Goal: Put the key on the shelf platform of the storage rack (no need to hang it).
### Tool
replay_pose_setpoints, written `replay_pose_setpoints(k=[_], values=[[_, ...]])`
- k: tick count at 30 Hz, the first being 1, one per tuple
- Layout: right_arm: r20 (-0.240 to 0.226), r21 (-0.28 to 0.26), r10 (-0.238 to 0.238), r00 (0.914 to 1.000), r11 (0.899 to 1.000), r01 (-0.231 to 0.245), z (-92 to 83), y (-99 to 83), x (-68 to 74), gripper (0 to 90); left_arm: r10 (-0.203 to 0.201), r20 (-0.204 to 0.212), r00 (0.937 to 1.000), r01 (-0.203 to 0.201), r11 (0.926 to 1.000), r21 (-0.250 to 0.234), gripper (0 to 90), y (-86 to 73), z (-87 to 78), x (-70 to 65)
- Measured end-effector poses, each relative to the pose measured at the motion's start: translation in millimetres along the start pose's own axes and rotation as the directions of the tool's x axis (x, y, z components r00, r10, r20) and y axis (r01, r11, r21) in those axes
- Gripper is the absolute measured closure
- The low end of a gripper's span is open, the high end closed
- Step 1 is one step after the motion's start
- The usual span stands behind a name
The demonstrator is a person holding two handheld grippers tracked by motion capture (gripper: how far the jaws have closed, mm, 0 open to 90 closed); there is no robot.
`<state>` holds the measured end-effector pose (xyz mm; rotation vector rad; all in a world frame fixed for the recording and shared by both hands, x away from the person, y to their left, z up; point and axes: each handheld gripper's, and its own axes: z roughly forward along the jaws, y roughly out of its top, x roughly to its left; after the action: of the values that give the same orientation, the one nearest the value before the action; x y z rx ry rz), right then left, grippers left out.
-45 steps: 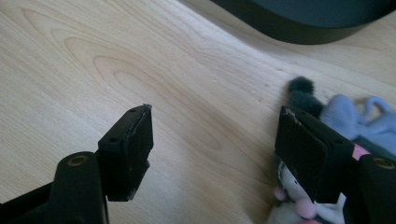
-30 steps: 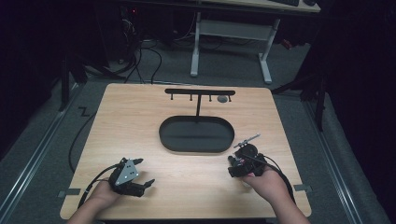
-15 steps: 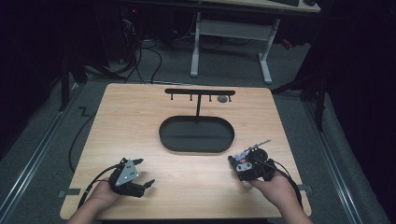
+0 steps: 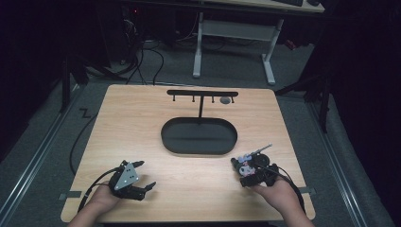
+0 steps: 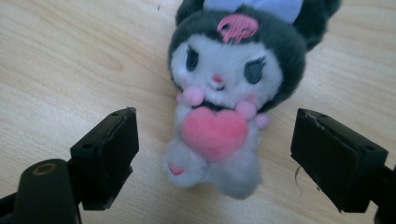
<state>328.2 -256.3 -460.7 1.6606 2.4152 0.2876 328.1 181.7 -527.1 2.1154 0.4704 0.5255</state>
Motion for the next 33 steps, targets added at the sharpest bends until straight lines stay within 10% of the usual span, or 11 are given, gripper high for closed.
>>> replay_pose_setpoints(k=[23,33], values=[[-0.033,0.005,-0.023,0.9992,1.0,0.024,20.8,-19.6,8.7,19.6,0.002,0.007,1.0,-0.002,0.9994,0.034,15.5,2.2,4.8,0.1],[-0.006,-0.01,-0.013,0.9999,1.0,0.013,16.2,-19.8,3.7,39.1,0.007,0.006,1.0,-0.007,0.9993,0.036,15.5,2.4,4.9,-0.2]])
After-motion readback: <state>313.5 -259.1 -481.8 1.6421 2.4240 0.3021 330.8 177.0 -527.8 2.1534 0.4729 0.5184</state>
